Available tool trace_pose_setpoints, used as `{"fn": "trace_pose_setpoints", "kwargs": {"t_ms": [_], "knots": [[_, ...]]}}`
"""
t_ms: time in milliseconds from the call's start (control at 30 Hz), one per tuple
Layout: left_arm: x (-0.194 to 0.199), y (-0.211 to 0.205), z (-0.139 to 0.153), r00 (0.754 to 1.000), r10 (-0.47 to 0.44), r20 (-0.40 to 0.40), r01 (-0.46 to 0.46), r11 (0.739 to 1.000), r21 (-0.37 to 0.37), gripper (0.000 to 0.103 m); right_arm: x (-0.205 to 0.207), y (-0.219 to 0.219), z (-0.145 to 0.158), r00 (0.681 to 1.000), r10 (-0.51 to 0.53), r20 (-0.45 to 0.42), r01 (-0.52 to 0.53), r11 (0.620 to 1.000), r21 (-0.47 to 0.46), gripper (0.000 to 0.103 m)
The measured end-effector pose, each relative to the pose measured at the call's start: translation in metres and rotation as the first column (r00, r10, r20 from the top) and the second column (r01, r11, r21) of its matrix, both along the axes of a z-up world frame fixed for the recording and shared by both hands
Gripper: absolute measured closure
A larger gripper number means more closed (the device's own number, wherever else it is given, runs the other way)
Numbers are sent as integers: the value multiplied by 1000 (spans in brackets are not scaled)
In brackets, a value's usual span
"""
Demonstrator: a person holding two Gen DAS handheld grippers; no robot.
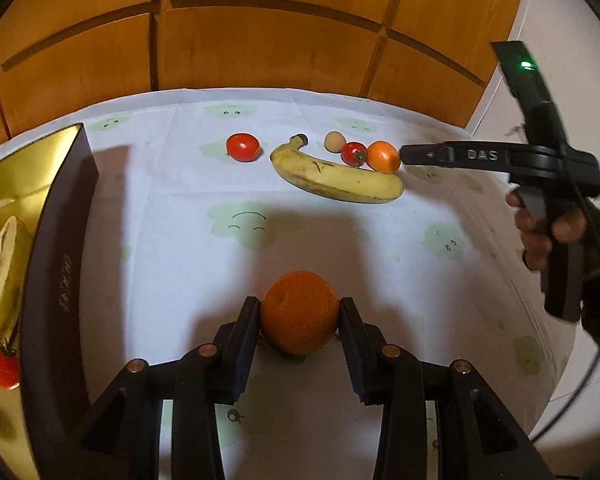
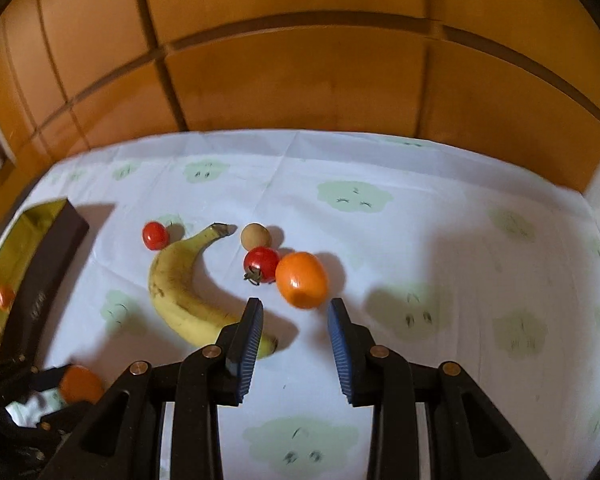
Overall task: Organize fruits
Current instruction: 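Grasp the second mandarin orange with the right tool while the left tool holds its orange, then drop the orange into the tray with the left tool while the right tool holds its orange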
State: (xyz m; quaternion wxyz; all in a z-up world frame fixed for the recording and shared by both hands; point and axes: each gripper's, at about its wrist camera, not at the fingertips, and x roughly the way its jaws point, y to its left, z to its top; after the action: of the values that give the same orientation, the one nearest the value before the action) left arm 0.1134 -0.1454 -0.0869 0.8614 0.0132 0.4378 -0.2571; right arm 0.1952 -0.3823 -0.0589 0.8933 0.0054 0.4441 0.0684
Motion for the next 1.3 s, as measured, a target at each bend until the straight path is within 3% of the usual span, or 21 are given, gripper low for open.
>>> {"fn": "trace_pose_setpoints", "kwargs": {"t_ms": [167, 467, 633, 800, 1000, 1300], "knots": [[2, 3, -3, 1000, 2, -25, -2, 1000, -14, 63, 21, 6, -10, 996, 69, -55, -74, 992, -97, 68], [2, 4, -6, 1000, 5, -29, -6, 1000, -18, 62, 40, 16, -20, 983, 152, -103, -169, 970, -173, 67], [2, 3, -6, 1000, 7, -25, -7, 1000, -17, 62, 41, 12, -20, 990, 110, -82, -121, 982, -148, 68], [1, 4, -6, 1000, 8, -19, -9, 1000, -19, 63, 19, -1, -16, 997, 47, -69, -52, 995, -84, 68], [0, 8, -3, 999, 15, -35, -17, 998, -59, 63, -35, -3, -14, 998, -13, -66, 10, 999, -45, 68], [-22, 13, 29, 1000, 9, 22, -7, 995, -101, 63, -87, 24, -23, 997, -36, -61, 34, 999, -26, 68]]}}
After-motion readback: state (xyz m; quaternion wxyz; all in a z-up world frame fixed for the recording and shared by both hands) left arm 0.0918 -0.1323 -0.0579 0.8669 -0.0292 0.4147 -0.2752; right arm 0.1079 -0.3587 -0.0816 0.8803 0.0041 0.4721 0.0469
